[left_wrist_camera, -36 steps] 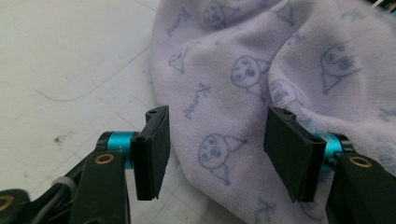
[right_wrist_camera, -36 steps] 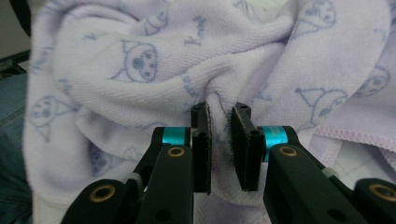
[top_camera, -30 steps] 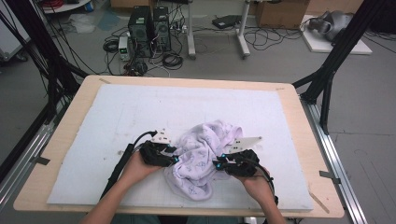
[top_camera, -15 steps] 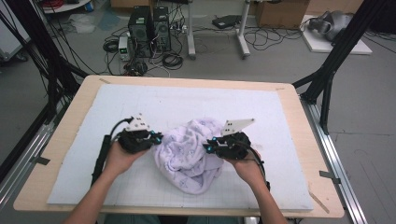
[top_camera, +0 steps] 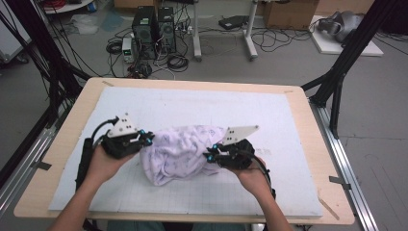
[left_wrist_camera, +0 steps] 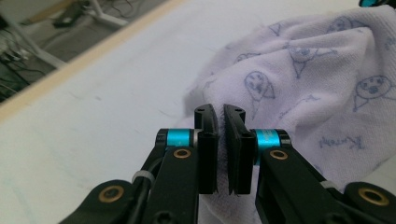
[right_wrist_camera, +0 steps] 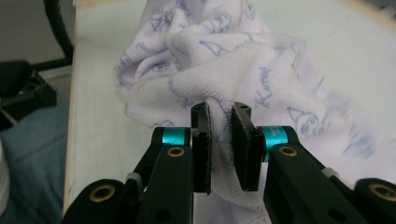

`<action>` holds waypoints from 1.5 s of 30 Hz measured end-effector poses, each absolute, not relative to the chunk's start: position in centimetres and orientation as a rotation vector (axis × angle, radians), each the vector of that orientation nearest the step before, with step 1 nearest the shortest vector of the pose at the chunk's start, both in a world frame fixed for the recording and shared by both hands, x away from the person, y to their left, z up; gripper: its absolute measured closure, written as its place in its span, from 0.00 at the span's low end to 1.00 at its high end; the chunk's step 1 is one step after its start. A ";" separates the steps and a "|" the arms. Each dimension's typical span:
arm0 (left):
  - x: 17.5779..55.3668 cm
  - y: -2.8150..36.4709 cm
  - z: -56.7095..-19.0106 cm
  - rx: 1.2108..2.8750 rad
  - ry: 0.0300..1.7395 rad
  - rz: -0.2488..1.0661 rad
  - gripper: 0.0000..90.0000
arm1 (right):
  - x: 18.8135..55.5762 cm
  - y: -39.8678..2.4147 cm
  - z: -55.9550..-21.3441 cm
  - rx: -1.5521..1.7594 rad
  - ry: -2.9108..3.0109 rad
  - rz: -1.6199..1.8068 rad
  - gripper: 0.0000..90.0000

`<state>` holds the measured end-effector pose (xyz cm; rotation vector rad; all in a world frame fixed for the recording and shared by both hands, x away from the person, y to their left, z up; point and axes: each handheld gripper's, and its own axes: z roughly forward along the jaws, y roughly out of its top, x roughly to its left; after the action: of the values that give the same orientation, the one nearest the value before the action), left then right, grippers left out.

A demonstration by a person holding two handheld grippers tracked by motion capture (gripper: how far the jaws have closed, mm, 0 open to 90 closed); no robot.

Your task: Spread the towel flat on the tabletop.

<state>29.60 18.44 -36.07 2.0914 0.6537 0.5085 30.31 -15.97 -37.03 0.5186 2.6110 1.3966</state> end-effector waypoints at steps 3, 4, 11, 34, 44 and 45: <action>28.3 17.8 -38.5 2.124 0.634 0.478 0.93 | 28.8 -16.6 -39.0 0.550 2.654 1.388 0.88; 27.8 17.7 -39.3 2.134 0.629 0.456 0.93 | 28.2 -16.9 -39.6 0.561 2.660 1.379 0.88; 25.6 17.6 -41.8 2.184 0.597 0.320 0.92 | 25.4 -18.4 -42.6 0.627 2.741 1.351 0.88; 33.9 16.7 -43.0 2.235 0.752 0.137 0.92 | 35.7 -16.1 -41.5 0.789 2.686 1.266 0.75; 34.3 18.6 -41.1 2.064 0.836 0.180 0.90 | 36.7 -15.9 -39.6 0.744 2.707 1.333 0.95; 34.4 18.5 -41.2 2.063 0.846 0.177 0.77 | 36.7 -16.0 -39.4 0.731 2.702 1.325 0.95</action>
<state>34.36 18.52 -41.17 2.0633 0.8463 0.1769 36.66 -16.01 -39.42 0.7313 2.7019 1.3253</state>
